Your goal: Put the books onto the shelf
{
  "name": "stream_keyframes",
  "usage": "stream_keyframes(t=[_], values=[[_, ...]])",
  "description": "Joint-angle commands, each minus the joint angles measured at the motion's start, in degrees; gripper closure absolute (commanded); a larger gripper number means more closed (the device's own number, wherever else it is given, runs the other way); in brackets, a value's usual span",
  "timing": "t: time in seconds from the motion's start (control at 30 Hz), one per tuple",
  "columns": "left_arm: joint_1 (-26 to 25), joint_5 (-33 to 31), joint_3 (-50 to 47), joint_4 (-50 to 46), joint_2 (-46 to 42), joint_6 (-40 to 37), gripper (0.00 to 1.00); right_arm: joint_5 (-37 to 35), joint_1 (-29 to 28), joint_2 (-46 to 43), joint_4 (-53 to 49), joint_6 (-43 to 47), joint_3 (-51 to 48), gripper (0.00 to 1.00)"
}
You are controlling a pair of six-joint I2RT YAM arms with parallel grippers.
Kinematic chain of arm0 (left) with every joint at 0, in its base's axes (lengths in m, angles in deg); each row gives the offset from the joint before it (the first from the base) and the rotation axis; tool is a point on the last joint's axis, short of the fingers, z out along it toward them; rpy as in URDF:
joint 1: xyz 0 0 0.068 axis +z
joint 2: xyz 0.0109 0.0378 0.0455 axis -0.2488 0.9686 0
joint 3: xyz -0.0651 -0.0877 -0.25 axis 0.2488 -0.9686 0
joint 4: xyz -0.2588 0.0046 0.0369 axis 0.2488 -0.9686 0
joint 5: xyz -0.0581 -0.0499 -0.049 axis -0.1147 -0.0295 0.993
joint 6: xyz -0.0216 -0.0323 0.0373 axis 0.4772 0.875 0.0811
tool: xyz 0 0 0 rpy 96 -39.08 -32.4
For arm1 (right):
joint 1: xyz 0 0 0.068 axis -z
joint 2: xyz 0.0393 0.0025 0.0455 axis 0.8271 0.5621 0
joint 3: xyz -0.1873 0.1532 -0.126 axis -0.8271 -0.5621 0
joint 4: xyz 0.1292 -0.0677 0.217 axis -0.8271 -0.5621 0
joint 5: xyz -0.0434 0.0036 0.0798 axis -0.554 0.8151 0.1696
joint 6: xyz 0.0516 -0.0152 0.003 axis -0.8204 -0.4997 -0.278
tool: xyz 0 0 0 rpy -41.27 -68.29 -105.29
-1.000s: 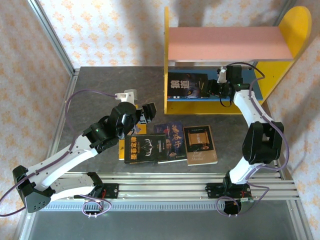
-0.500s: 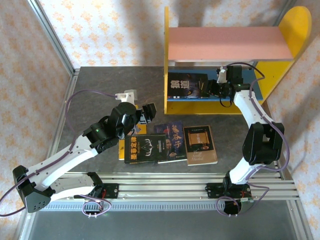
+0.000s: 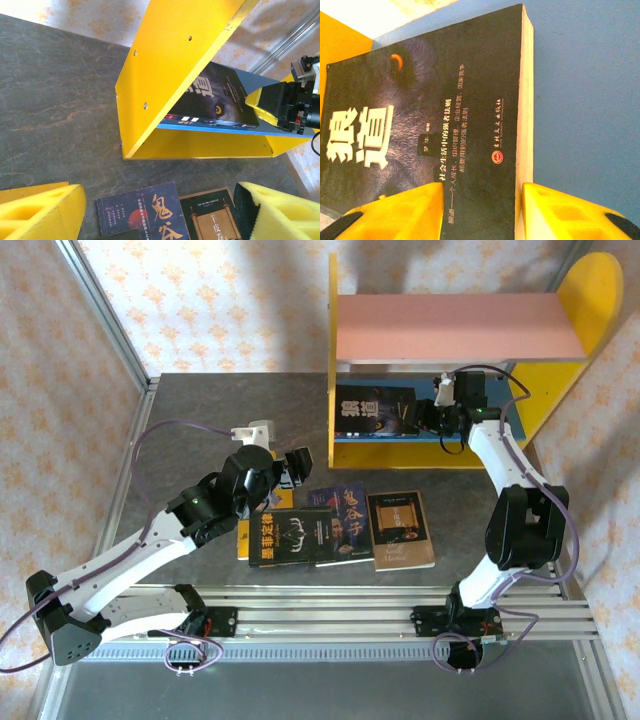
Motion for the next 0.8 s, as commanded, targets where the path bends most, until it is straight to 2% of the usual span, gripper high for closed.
stream_keyframes(t=[0.0, 0.77], values=[[0.4, -0.5, -0.2, 1.5, -0.6, -0.5, 0.22, 2.3, -0.4, -0.8, 1.1, -0.6, 1.2, 0.57], [0.4, -1.1, -0.5, 1.1, -1.2, -0.4, 0.22, 2.9, -0.9, 1.0, 2.1, -0.9, 3.5, 0.57]])
